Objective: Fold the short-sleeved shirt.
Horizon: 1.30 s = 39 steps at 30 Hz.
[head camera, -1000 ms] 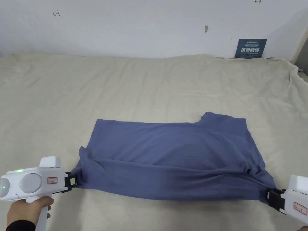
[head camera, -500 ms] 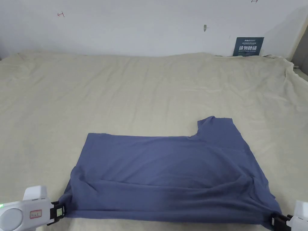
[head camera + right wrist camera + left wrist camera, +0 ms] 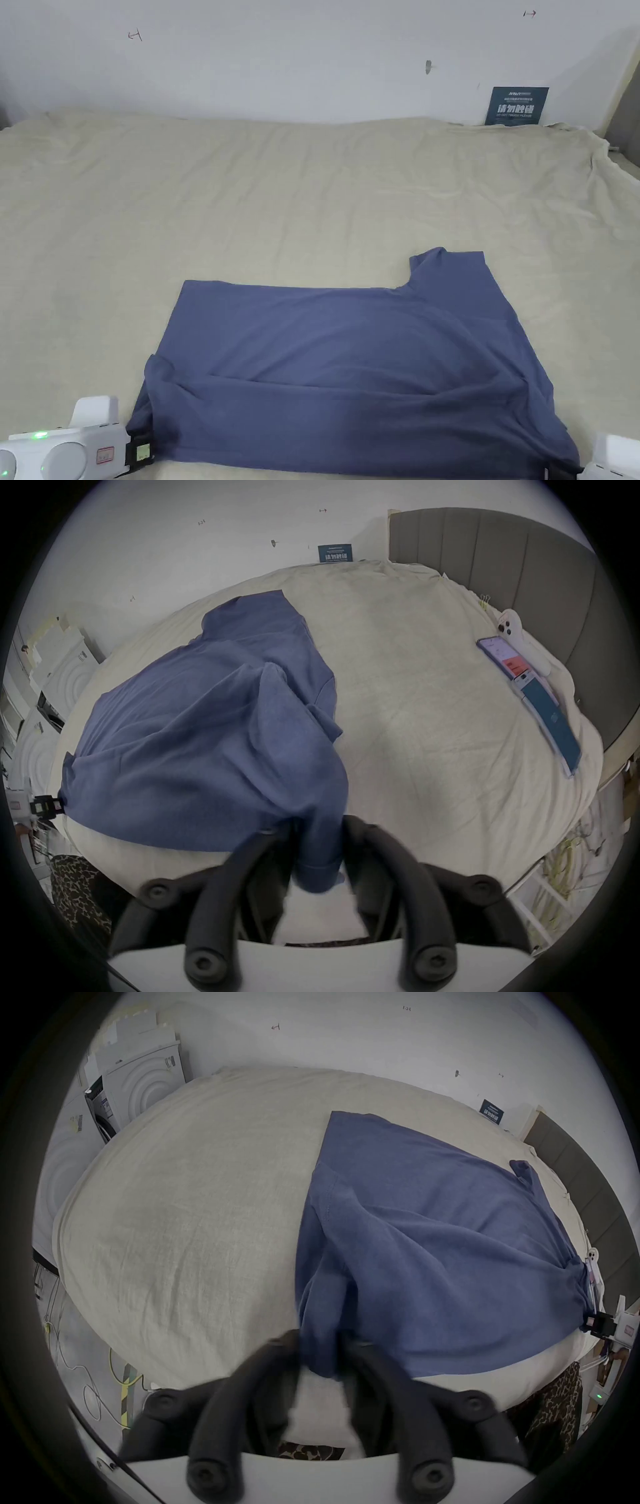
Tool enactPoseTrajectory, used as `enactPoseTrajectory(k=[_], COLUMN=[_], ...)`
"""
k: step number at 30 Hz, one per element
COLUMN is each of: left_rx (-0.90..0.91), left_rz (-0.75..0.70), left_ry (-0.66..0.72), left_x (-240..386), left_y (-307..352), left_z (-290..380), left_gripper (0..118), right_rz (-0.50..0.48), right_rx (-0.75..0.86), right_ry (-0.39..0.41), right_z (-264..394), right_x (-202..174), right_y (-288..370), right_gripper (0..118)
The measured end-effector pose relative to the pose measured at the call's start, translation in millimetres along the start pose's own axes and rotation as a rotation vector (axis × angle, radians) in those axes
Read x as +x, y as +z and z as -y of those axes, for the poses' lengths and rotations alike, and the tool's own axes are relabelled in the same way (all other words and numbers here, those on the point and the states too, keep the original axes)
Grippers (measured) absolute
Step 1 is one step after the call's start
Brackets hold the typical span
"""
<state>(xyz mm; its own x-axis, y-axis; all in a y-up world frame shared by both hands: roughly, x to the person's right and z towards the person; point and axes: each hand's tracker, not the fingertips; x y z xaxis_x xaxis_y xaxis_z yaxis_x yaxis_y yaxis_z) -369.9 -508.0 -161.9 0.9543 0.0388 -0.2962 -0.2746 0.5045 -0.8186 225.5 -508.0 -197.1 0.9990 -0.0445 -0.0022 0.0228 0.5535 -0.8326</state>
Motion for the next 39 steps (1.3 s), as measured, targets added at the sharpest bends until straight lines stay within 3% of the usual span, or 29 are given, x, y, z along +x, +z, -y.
enactPoseTrajectory(k=[2,3,4,12,14,16,17,19,20,21,22,30,39], left_rx=[0.025,0.07,0.124,0.416,0.471,0.532,0.547,0.583,0.589,0.596,0.602,0.525,0.353], left_rz=[-0.011,-0.006,0.002,0.032,0.028,0.019,0.018,0.019,0.017,0.025,0.032,0.081,0.102], left_ry=[0.01,0.02,0.022,0.029,0.011,0.001,-0.007,-0.009,-0.016,-0.025,-0.029,-0.075,-0.064], left_x=[3.3,5.2,9.5,38.9,47.8,55.6,59.4,66.6,69.2,71.4,74.1,82.5,64.0], left_y=[11.9,20.8,34.5,115.0,125.0,128.5,129.0,129.2,127.1,125.7,122.9,81.5,-6.5], left_z=[-4.7,-8.7,-14.7,-62.5,-68.4,-70.3,-70.6,-70.2,-70.1,-70.0,-69.8,-93.9,-189.4], left_gripper=[88,100,105,103,96,75,55,34,22,12,3,0,0], right_rz=[-0.009,-0.018,-0.023,-0.055,-0.041,-0.006,-0.005,-0.026,-0.034,-0.039,-0.034,-0.063,-0.056], right_rx=[0.083,0.123,0.171,0.481,0.538,0.57,0.582,0.604,0.615,0.625,0.628,0.629,0.581], right_ry=[0.028,0.029,0.033,0.071,0.081,0.088,0.085,0.07,0.065,0.064,0.069,0.084,0.091], right_z=[-9.7,-17.3,-26.7,-73.2,-77.5,-79.4,-79.4,-80.2,-80.6,-81.2,-82.9,-101.2,-126.8], right_x=[-9.7,-14.3,-19.2,-50.5,-58.4,-67.2,-70.1,-71.9,-73.6,-75.6,-77.1,-83.5,-88.8], right_y=[23.6,37.3,51.9,125.9,132.2,135.3,136.4,134.8,134.5,133.7,130.9,109.1,73.0], right_gripper=[80,82,81,81,79,74,64,37,11,2,2,0,0])
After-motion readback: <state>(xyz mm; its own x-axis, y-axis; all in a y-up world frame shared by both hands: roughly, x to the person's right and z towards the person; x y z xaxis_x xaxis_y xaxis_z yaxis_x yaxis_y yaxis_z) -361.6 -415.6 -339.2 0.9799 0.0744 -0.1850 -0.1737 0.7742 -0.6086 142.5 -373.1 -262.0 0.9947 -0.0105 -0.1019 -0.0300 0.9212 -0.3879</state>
